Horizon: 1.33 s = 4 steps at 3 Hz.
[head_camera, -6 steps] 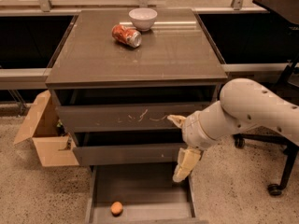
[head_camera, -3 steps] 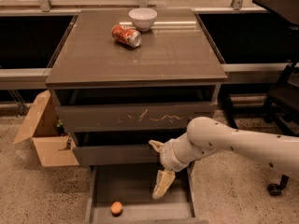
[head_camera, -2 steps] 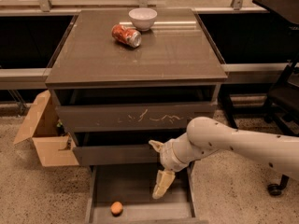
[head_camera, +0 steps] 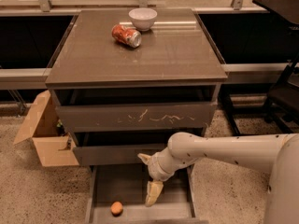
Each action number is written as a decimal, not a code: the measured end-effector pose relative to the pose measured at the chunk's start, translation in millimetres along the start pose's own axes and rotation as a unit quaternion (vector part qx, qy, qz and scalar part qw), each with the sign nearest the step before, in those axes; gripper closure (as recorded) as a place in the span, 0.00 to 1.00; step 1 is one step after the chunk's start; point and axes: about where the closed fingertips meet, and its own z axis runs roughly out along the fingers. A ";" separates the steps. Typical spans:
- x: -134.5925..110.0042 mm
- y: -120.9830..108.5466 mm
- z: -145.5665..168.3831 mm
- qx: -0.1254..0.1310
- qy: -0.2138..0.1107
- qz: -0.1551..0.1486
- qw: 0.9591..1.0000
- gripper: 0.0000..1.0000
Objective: Pick orange from bottom drawer and place on counter
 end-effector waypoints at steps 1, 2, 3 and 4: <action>1.1 0.4 6.6 -0.003 -0.001 -0.001 1.000 0.00; 7.5 2.7 44.9 -0.023 -0.007 -0.006 1.000 0.00; 15.8 5.0 84.2 -0.039 -0.019 -0.005 0.999 0.00; 23.1 6.3 126.2 -0.046 -0.027 -0.002 0.999 0.00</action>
Offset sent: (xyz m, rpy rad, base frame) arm -0.0033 0.0386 -0.0823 0.0123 0.0610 0.0742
